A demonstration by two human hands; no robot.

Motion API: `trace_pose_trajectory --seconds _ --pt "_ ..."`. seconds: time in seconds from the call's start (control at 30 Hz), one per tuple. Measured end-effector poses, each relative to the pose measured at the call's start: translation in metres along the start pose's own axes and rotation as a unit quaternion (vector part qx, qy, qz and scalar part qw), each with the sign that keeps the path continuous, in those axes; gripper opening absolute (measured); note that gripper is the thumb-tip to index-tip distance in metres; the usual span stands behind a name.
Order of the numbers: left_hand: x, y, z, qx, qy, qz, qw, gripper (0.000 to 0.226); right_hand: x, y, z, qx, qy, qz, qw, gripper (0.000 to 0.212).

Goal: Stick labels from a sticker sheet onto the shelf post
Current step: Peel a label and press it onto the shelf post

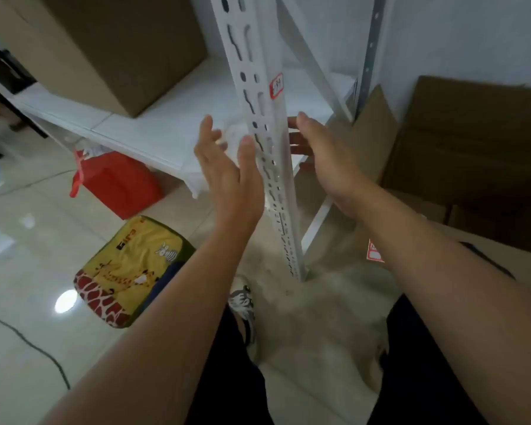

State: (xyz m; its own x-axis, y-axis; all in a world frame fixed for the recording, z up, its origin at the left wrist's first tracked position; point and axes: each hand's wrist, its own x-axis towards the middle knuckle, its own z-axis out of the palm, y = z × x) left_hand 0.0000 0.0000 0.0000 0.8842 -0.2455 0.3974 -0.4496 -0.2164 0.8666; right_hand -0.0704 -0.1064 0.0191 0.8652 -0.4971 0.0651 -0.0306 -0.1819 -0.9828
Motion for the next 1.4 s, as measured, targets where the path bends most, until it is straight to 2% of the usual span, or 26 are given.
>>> trace_pose_trajectory --seconds 0.13,0.27,0.33,0.43,0.57,0.93,1.4 --pt "0.019 0.033 0.027 -0.069 0.020 0.035 0.997 0.069 0.004 -0.007 0.007 0.068 0.016 -0.014 0.997 0.042" --pt "0.030 0.038 0.047 -0.130 0.053 0.085 0.986 0.062 0.015 -0.014 0.019 0.121 0.048 -0.031 0.991 0.040" --pt "0.032 0.040 0.051 -0.150 0.074 0.076 0.983 0.058 0.020 -0.014 0.020 0.153 0.055 -0.035 0.986 0.037" --pt "0.031 0.040 0.052 -0.167 0.068 0.062 0.982 0.055 0.025 -0.011 0.021 0.189 0.043 -0.049 0.980 0.036" --pt "0.029 0.037 0.050 -0.167 0.050 0.085 0.981 0.068 0.029 -0.005 0.022 0.218 0.016 -0.055 0.974 0.040" --pt "0.033 0.038 0.052 -0.147 0.058 0.093 0.983 0.067 0.040 0.000 0.019 0.243 -0.028 -0.047 0.968 0.046" --pt "0.038 0.034 0.047 -0.144 0.035 0.093 0.985 0.061 0.043 0.002 0.019 0.223 -0.019 -0.045 0.974 0.046"
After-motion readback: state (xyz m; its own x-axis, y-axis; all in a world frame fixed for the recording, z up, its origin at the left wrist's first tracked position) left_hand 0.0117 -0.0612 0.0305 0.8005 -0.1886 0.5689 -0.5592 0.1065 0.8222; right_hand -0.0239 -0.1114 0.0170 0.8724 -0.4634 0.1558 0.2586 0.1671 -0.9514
